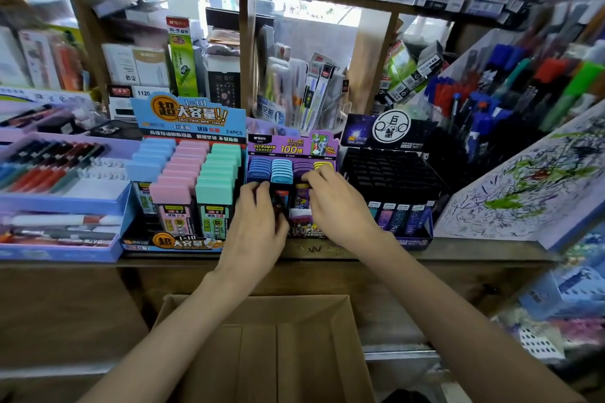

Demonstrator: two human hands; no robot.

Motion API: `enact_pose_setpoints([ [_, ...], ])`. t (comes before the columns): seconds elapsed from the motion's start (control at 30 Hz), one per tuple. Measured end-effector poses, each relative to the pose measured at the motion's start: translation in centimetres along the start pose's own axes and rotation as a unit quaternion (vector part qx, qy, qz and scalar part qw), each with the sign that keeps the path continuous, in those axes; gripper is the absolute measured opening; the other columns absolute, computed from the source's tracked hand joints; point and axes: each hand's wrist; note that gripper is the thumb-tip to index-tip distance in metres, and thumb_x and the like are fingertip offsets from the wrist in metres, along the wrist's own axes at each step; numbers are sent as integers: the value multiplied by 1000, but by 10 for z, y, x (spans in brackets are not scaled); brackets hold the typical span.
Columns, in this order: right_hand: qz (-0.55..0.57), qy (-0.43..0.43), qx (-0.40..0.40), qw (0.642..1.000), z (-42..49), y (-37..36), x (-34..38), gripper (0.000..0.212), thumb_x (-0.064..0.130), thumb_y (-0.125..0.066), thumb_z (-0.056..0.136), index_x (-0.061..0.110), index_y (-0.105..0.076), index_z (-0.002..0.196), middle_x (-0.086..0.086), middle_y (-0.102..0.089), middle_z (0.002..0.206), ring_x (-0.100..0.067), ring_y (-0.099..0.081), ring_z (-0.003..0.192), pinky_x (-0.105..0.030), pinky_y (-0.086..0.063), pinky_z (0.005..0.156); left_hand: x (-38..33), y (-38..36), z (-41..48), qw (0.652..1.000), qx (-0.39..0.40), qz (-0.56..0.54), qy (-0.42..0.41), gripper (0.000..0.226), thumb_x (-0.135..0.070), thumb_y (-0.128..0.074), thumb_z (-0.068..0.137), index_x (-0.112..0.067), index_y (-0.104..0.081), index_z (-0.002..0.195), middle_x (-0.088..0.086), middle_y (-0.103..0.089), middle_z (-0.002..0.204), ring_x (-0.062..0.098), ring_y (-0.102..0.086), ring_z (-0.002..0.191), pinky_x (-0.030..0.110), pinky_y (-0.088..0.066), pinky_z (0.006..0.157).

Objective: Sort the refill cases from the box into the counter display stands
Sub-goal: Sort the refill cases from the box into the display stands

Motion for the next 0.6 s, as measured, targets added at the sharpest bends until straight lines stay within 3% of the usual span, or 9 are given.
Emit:
enact_pose_setpoints([
  [0.23, 22, -10, 23, 999, 1, -4, -3, 38, 13, -42, 96, 11, -45, 134, -7, -50, 122, -23, -47, 114, -39, -49, 83, -2, 0, 7, 999, 19, 39, -2, 62, -23, -51, 93, -1, -23, 144, 13, -32, 137, 26, -40, 123, 33, -39, 101],
  [0.43, 67, 3, 30, 997, -10, -1, -5, 37, 16, -42, 98, 12, -45, 135, -4, -49, 125, -20, -46, 117, -32, -43, 91, 3, 8, -5, 999, 38, 22, -31, 62, -21, -53, 93, -1, -26, 144, 13, -33, 140, 26, -40, 127, 31, -36, 104],
  [0.5, 81, 7, 25, 996, -18, -1, -3, 37, 17, -41, 98, 13, -46, 134, -3, -49, 125, -18, -46, 117, -31, -43, 92, 7, 16, -14, 998, 39, 18, -46, 56, -22, -53, 92, -4, -32, 141, 9, -37, 137, 23, -46, 122, 29, -41, 97],
  [0.6, 73, 38, 32, 996, -34, -8, 6, 36, 17, -42, 98, 12, -47, 134, -3, -50, 124, -17, -45, 118, -30, -40, 96, 16, 34, -28, 998, 31, 21, -55, 43, -23, -53, 92, -11, -45, 132, 2, -45, 127, 19, -58, 103, 28, -47, 73],
])
Point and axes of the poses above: each hand's wrist, its own z-axis towards the middle knuckle, its own y-axis out of the back of the hand, x = y × z
